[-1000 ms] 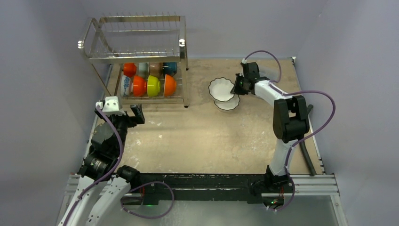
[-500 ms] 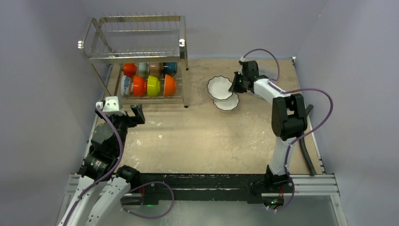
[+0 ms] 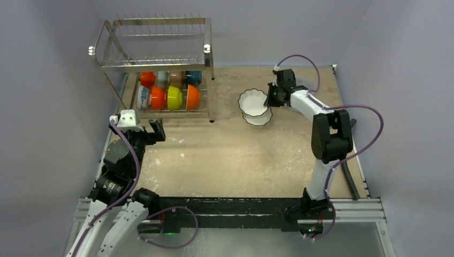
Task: Unload the bowls from the dish rack
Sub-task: Place the bowl with the bowl.
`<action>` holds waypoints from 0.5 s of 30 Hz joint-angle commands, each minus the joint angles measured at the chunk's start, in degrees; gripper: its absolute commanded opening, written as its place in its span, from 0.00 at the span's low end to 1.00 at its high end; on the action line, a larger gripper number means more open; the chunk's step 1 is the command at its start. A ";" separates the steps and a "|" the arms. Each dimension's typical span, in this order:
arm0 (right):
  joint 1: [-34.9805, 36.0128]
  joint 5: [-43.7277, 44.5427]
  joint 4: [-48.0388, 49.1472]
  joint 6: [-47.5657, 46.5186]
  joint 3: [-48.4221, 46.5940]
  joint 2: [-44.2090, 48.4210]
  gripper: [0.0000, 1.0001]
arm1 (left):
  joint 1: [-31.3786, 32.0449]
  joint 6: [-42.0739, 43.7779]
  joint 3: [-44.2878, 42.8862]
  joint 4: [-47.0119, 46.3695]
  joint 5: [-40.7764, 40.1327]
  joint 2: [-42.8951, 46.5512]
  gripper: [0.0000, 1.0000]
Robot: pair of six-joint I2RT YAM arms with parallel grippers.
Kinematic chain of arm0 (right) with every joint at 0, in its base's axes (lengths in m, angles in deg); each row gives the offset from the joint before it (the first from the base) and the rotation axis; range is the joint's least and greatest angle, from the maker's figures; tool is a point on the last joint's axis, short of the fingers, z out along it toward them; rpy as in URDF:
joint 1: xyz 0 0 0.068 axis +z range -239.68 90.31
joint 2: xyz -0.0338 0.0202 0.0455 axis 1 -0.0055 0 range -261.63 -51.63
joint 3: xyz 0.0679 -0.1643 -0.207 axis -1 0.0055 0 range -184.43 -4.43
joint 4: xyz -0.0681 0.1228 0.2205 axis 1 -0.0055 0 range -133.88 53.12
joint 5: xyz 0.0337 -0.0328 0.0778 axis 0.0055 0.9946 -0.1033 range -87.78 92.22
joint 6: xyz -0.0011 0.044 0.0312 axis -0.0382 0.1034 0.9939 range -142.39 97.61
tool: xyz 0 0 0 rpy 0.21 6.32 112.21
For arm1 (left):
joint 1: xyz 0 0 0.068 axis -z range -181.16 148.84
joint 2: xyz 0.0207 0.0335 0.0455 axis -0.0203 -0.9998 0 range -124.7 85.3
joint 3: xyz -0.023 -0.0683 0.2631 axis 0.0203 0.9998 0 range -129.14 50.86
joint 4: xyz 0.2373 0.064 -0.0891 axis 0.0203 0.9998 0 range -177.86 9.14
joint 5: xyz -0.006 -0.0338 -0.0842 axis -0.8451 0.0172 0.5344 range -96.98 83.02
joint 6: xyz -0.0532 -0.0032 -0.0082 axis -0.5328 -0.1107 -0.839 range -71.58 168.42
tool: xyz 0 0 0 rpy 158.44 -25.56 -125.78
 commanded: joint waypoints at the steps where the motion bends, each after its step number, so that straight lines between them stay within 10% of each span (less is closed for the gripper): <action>1: -0.92 1.57 -1.42 -2.08 1.05 6.39 0.00 | -0.41 -0.01 0.15 -2.20 0.93 -0.16 0.92; 15: -1.24 -3.25 -1.61 -2.50 3.62 6.68 0.00 | -0.33 0.05 0.14 -2.19 1.46 -0.10 0.92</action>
